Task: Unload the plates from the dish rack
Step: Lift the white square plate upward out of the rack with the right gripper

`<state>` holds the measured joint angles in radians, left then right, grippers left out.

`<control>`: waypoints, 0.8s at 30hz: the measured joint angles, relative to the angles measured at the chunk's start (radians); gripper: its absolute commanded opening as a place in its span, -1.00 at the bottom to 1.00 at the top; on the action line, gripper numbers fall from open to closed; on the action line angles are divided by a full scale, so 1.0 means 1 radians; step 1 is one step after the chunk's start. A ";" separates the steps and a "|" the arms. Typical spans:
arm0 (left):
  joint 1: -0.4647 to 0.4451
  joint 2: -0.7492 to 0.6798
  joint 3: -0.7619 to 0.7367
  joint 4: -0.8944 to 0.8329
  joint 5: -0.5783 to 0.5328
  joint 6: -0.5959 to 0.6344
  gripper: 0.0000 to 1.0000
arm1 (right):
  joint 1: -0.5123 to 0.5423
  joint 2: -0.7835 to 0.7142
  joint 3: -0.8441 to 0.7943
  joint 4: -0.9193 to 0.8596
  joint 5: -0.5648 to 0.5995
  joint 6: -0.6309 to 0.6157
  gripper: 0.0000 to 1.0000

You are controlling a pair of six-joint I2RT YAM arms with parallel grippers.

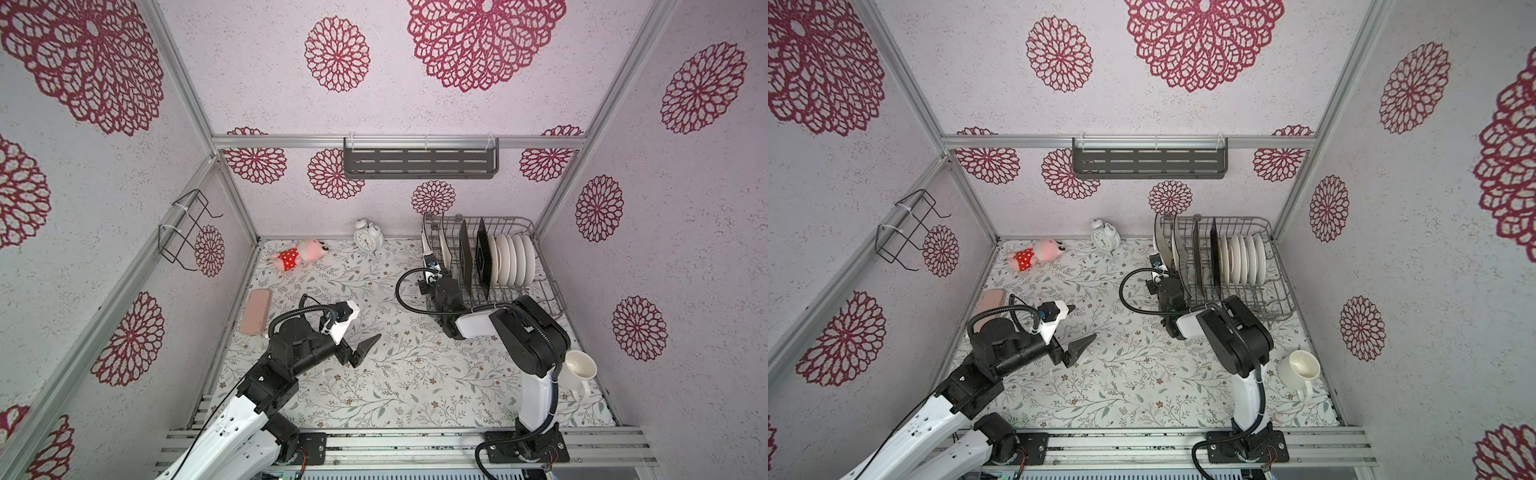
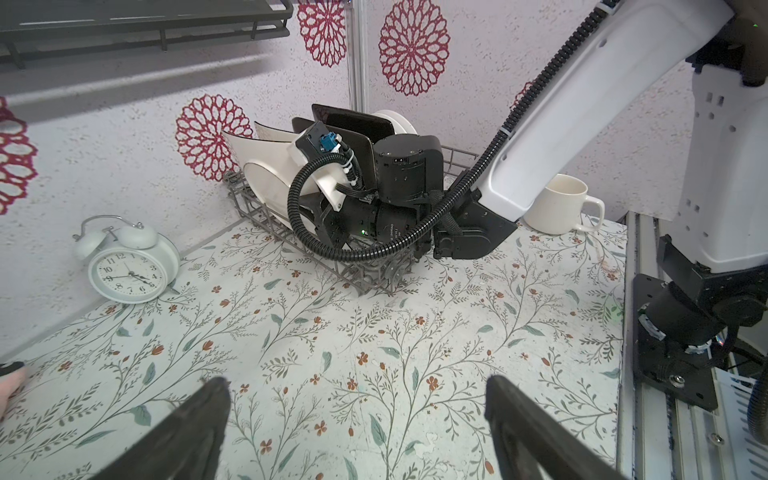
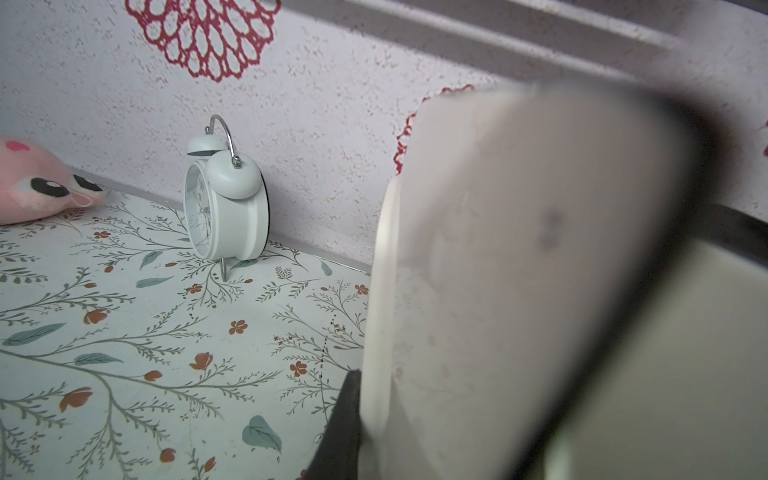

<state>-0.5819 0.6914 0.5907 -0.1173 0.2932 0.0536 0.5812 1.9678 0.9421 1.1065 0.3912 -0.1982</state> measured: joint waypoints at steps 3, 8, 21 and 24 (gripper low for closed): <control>0.000 0.000 0.000 0.000 0.000 0.003 0.95 | 0.000 -0.011 0.000 -0.014 -0.004 -0.002 -1.00; 0.000 -0.001 0.000 -0.003 0.000 0.007 0.95 | -0.001 -0.040 -0.001 -0.039 -0.014 -0.004 -1.00; 0.000 -0.019 0.000 -0.028 0.000 0.014 0.95 | 0.018 -0.165 -0.037 -0.041 -0.066 0.001 -1.00; 0.000 -0.029 0.000 -0.027 -0.008 0.014 0.95 | 0.028 -0.186 -0.037 -0.071 -0.080 -0.004 -1.00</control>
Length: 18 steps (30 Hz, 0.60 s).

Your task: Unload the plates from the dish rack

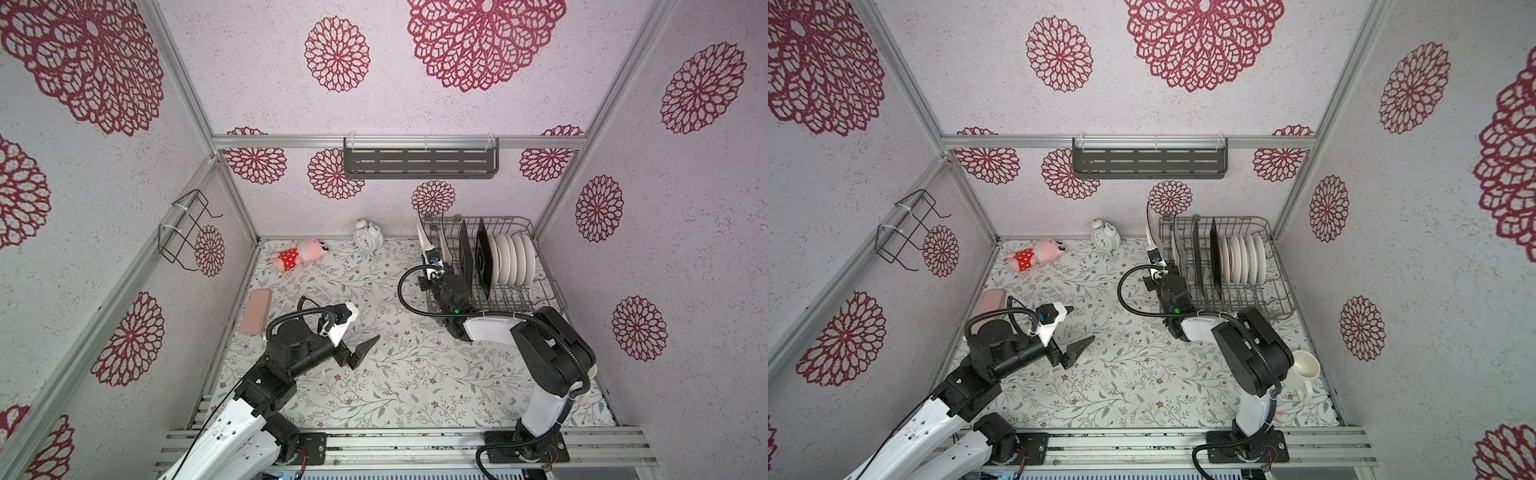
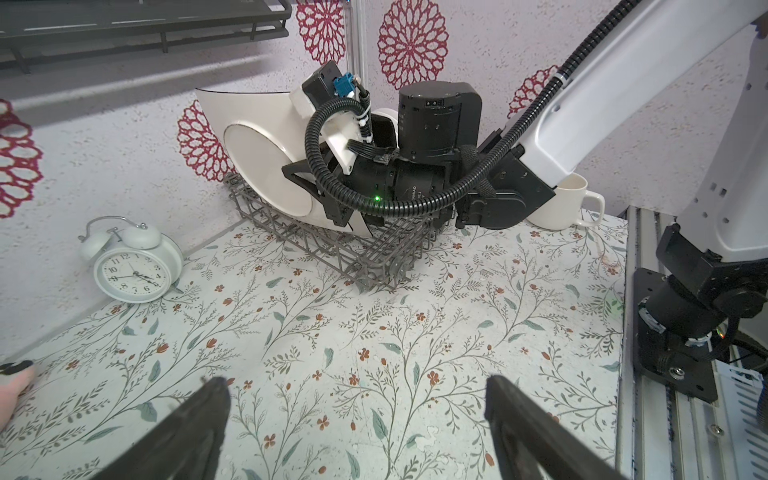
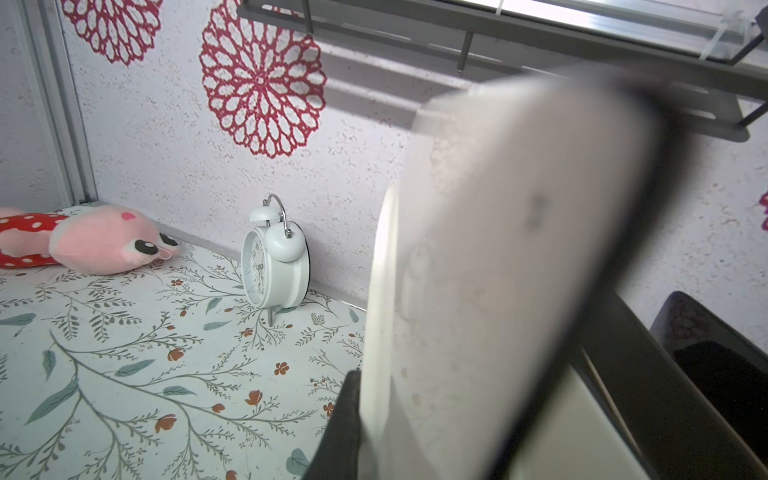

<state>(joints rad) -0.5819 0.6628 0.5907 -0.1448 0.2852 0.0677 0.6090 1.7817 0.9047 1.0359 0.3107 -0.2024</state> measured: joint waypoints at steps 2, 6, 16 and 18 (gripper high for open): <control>0.000 -0.009 0.000 0.000 -0.014 -0.001 0.95 | 0.005 -0.024 0.000 -0.031 -0.009 -0.009 -1.00; 0.000 -0.053 0.004 -0.003 -0.068 -0.014 0.95 | 0.035 -0.087 0.000 -0.093 -0.040 -0.055 -1.00; 0.006 -0.169 0.180 -0.131 -0.238 -0.024 0.95 | 0.186 -0.156 0.007 -0.184 -0.097 -0.294 -1.00; 0.012 -0.162 0.211 -0.154 -0.254 -0.031 0.95 | 0.222 -0.156 0.012 -0.216 -0.085 -0.368 -1.00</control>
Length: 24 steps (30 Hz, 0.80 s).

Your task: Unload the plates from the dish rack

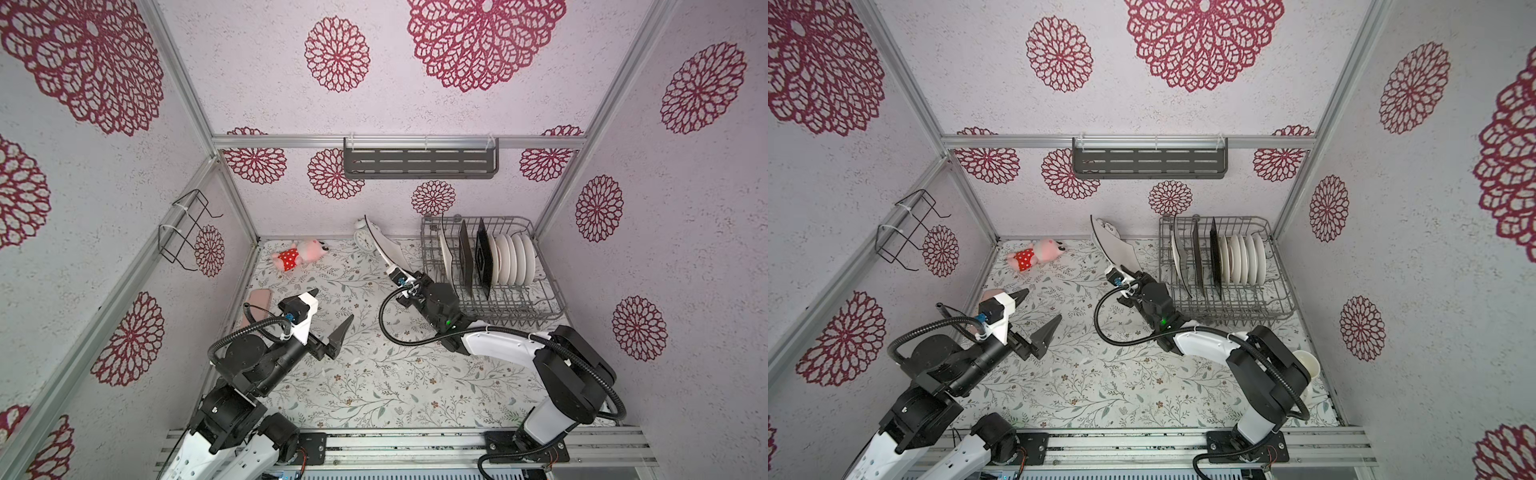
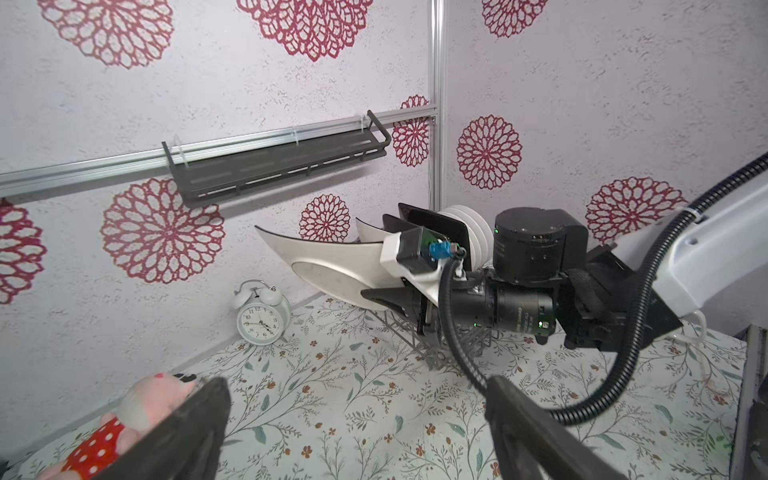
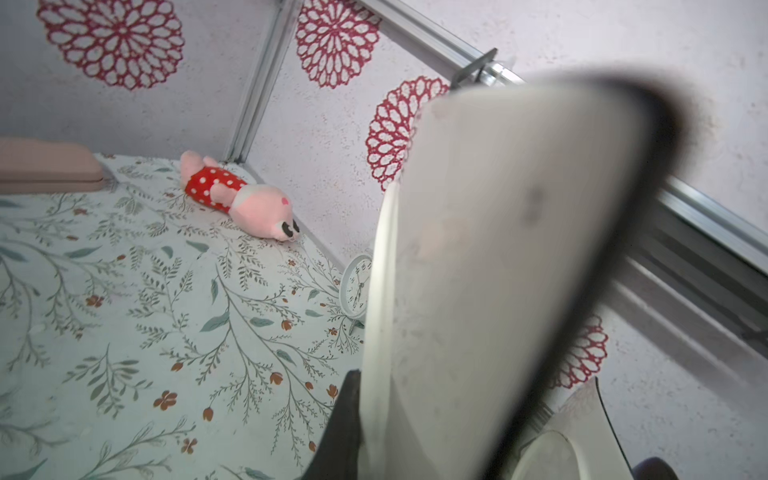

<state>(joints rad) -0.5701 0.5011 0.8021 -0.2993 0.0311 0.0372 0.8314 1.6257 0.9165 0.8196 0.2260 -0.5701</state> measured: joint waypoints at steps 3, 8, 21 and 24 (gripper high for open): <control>0.032 0.047 0.064 -0.055 0.005 -0.016 0.95 | 0.065 0.002 0.006 -0.033 0.041 -0.124 -1.00; 0.185 0.172 0.186 -0.131 0.158 -0.079 0.95 | 0.168 0.042 0.015 0.009 0.124 -0.305 -1.00; 0.398 0.321 0.206 -0.142 0.566 -0.263 0.99 | 0.257 0.407 0.249 0.365 0.402 -0.733 -1.00; 0.419 0.360 0.200 -0.122 0.619 -0.306 0.96 | 0.272 0.427 0.280 0.396 0.437 -0.787 -1.00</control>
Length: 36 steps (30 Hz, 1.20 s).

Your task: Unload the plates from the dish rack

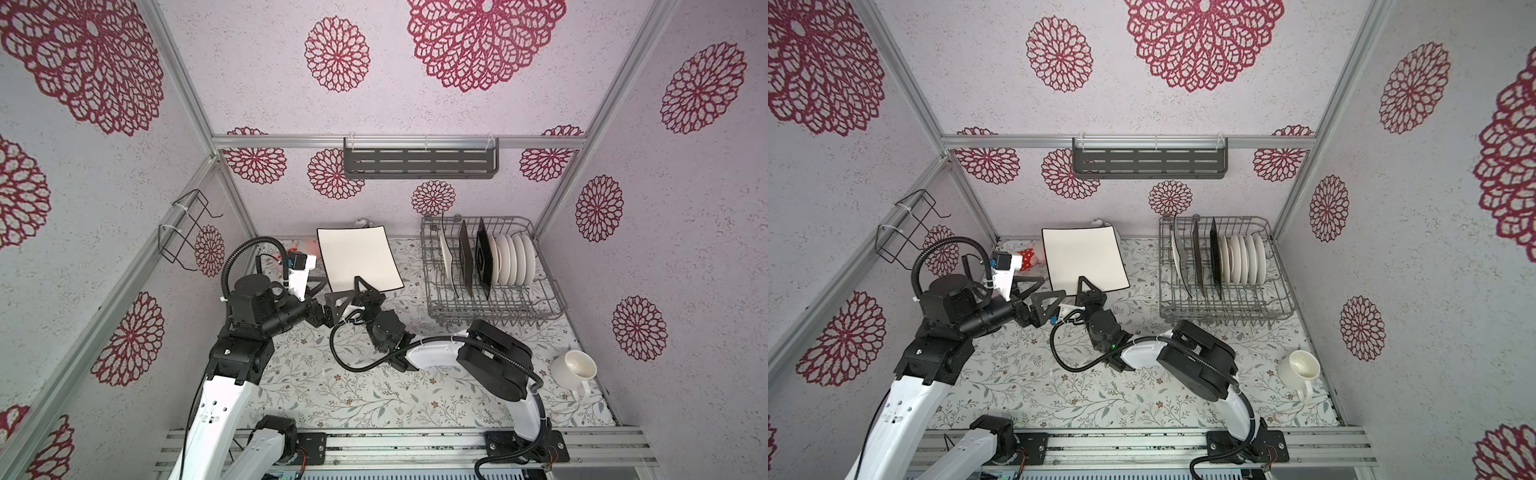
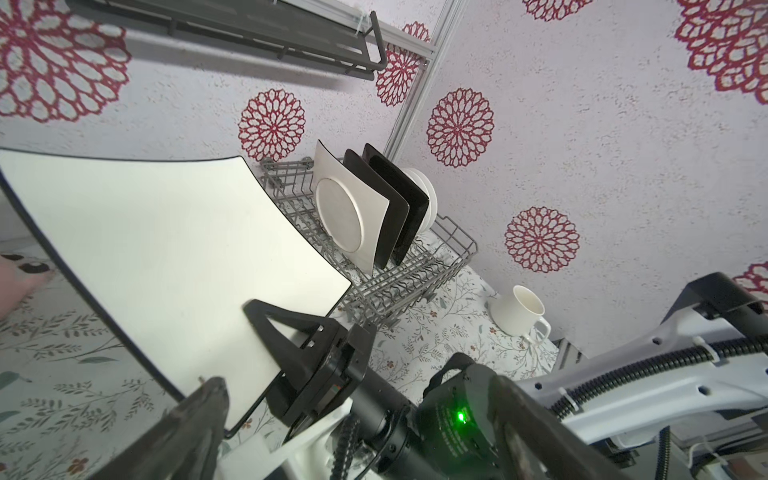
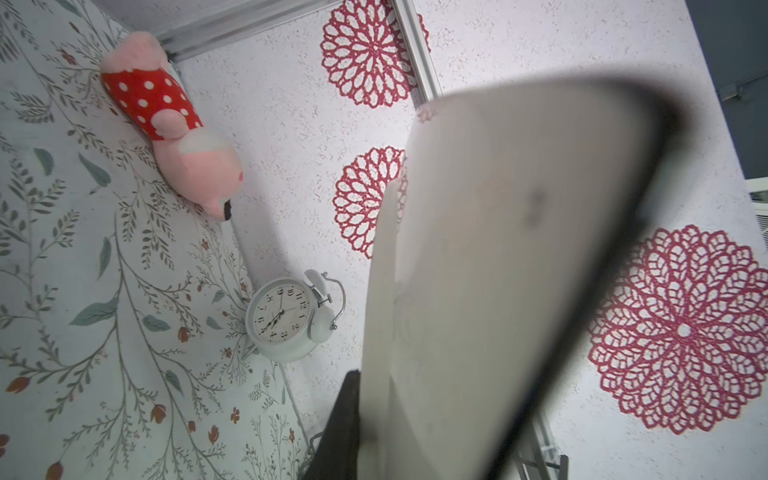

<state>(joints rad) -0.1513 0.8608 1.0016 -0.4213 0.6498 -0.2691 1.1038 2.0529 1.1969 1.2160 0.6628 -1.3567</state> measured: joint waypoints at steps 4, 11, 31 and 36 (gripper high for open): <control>0.022 0.027 -0.025 0.044 0.058 -0.045 0.93 | 0.026 0.000 0.013 0.063 0.034 -0.024 -1.00; 0.037 0.107 -0.039 0.122 0.164 -0.088 0.88 | 0.051 0.005 0.013 0.129 0.086 -0.036 -1.00; 0.077 0.134 -0.089 0.136 0.151 -0.123 0.92 | 0.058 0.118 0.012 0.224 0.132 -0.048 -1.00; 0.098 0.151 -0.008 0.046 0.100 -0.045 0.89 | 0.058 0.118 0.002 0.226 0.145 -0.050 -1.00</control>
<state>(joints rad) -0.0536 1.0115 0.9939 -0.3752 0.7494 -0.3145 1.1614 2.1712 1.1992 1.4422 0.8078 -1.4067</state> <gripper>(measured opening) 0.927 0.151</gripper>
